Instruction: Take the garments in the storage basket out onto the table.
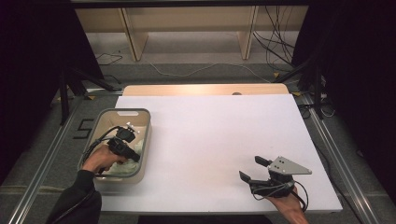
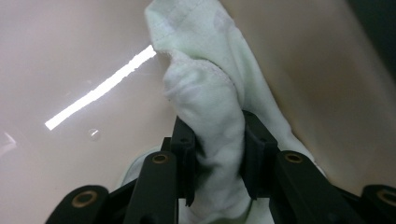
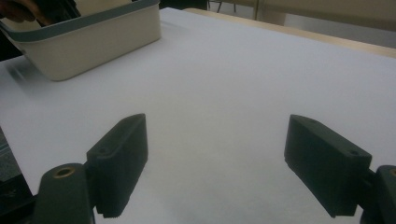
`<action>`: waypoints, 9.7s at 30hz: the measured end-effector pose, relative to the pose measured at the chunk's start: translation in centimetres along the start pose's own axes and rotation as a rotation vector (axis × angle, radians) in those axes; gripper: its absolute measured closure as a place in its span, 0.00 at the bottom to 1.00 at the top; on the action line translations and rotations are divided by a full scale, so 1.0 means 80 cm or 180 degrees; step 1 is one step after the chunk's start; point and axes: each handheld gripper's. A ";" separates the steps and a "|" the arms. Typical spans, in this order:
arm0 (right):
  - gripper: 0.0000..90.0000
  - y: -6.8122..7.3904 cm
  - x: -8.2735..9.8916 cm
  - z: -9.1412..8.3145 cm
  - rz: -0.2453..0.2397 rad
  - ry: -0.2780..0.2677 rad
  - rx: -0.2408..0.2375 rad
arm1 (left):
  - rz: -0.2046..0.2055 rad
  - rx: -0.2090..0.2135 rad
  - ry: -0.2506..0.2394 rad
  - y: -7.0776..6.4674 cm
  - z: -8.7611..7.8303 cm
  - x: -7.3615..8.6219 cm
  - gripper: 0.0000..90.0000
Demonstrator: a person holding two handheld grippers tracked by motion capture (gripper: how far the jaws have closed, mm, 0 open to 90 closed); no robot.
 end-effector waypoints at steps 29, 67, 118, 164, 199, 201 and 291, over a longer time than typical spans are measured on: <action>0.25 0.001 0.000 -0.001 -0.0006 0.0012 0.0028 | -0.0254 0.0318 -0.1013 0.018 -0.087 0.028 0.78; 0.25 0.001 0.001 -0.001 -0.0004 0.0009 0.0033 | -0.0343 0.0631 -0.2030 0.012 -0.143 0.048 0.77; 0.25 0.000 0.001 0.002 -0.0008 0.0051 0.0037 | 0.0210 0.1334 -0.2576 -0.086 -0.167 -0.001 0.77; 0.25 0.001 0.002 0.004 -0.0020 0.0060 0.0021 | 0.0244 0.1533 -0.2365 -0.150 -0.065 -0.071 0.77; 0.25 0.002 0.002 0.004 -0.0043 0.0069 0.0030 | 0.0121 0.1466 -0.1877 -0.169 0.015 -0.091 0.74; 0.25 0.002 0.003 0.004 -0.0057 0.0061 0.0025 | 0.0111 0.1477 -0.1848 -0.170 0.017 -0.092 0.74; 0.25 0.002 0.004 0.006 -0.0036 0.0076 -0.0031 | 0.0175 0.1108 -0.2103 -0.169 -0.007 -0.063 0.20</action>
Point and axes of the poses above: each handheld gripper's, and its own axes: z roughly forward along the jaws, x roughly out of its underside, y roughly to its left, and after that the axes turned 11 degrees about y, right-handed
